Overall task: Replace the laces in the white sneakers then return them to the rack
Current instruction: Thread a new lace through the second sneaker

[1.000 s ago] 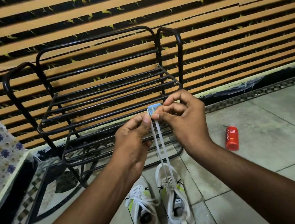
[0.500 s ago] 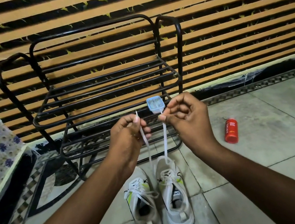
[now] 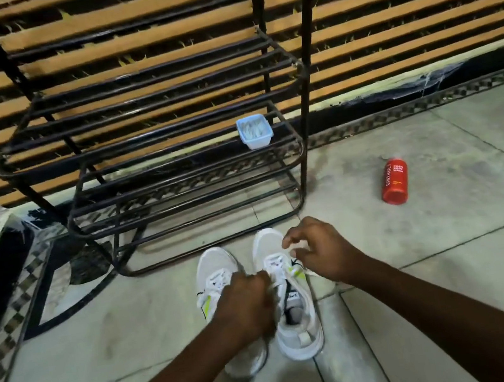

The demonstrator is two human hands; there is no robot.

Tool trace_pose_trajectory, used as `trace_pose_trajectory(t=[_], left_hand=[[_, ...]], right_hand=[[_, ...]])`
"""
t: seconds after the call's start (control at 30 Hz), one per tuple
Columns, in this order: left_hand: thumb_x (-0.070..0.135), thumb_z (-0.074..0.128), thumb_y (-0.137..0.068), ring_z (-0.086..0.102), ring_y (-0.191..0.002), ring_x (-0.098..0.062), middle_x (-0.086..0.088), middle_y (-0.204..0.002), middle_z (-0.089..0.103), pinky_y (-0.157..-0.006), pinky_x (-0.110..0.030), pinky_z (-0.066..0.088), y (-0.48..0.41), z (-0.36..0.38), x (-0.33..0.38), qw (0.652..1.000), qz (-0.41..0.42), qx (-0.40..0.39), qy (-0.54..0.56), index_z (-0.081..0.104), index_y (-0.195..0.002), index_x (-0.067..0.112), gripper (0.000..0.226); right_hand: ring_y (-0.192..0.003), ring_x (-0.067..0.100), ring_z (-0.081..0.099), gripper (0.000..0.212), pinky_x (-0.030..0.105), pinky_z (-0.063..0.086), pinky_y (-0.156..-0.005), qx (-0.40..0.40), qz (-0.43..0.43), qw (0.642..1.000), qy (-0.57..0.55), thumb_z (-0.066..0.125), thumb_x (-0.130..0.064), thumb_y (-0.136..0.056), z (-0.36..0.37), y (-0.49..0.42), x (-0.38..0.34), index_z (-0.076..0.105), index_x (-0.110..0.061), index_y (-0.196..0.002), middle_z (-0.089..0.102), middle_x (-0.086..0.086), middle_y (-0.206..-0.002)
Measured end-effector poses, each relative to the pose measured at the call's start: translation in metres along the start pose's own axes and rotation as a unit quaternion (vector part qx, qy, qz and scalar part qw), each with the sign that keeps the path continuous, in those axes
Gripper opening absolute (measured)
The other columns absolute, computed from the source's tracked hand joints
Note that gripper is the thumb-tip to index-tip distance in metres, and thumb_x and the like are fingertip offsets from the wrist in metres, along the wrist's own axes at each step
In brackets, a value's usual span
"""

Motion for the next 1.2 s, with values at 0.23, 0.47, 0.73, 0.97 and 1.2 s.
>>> trace_pose_trajectory(t=[0.23,0.47,0.73,0.97,1.2], left_hand=[[0.037,0.049,-0.097,0.050,-0.118,-0.026,0.000,-0.118,0.057,-0.095,-0.042,0.039,0.005,0.013,-0.001,0.995,0.011,0.087,-0.049,0.067,-0.105,0.023,0.024],[0.027,0.065,-0.099,0.066,-0.058,-0.014,-0.005,-0.075,0.078,-0.060,-0.030,0.049,-0.013,-0.002,0.010,0.830,-0.122,0.097,0.536,0.072,-0.090,0.012,0.019],[-0.008,0.065,-0.086,0.061,-0.068,-0.027,-0.025,-0.083,0.064,-0.048,-0.024,0.049,-0.033,-0.034,0.016,0.682,-0.262,-0.016,0.683,0.069,-0.091,-0.010,0.007],[-0.010,0.061,-0.091,0.059,-0.046,-0.014,-0.013,-0.067,0.069,-0.044,-0.020,0.046,-0.023,-0.049,-0.021,0.748,-0.203,0.064,0.628,0.074,-0.100,-0.010,0.016],[0.033,0.072,-0.088,0.064,-0.101,-0.016,0.013,-0.093,0.075,-0.078,-0.033,0.053,-0.012,-0.040,-0.044,0.966,-0.104,0.169,0.163,0.079,-0.087,0.033,0.008]], right_hand=[[-0.095,0.021,0.066,0.009,0.030,0.048,-0.086,-0.112,0.047,0.991,0.047,0.074,-0.026,-0.086,0.021,0.006,0.035,0.072,-0.017,-0.088,0.073,0.000,-0.091],[-0.063,0.006,0.064,0.013,0.031,0.049,-0.071,-0.044,0.055,0.990,-0.119,0.068,-0.017,-0.093,0.004,0.013,0.011,0.067,-0.014,-0.080,0.070,-0.002,-0.062],[-0.062,0.010,0.069,0.013,0.028,0.054,-0.068,-0.093,0.001,0.978,-0.188,0.072,-0.025,-0.090,0.011,0.035,-0.008,0.072,-0.022,-0.077,0.072,0.001,-0.065],[-0.073,0.021,0.071,0.014,0.035,0.056,-0.074,-0.052,-0.022,0.992,-0.109,0.059,-0.008,-0.097,0.029,0.037,0.000,0.073,-0.008,-0.095,0.074,0.008,-0.079],[-0.058,0.037,0.057,0.011,0.033,0.049,-0.053,-0.068,-0.156,0.972,0.161,0.066,0.002,-0.072,0.052,0.026,-0.022,0.071,-0.004,-0.079,0.062,0.015,-0.065]])
Point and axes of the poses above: each hand's wrist, its own y-axis away from the middle knuckle, its own z-axis out of the palm, x = y × z, the point moved 1 cm from there along -y, towards the middle knuckle
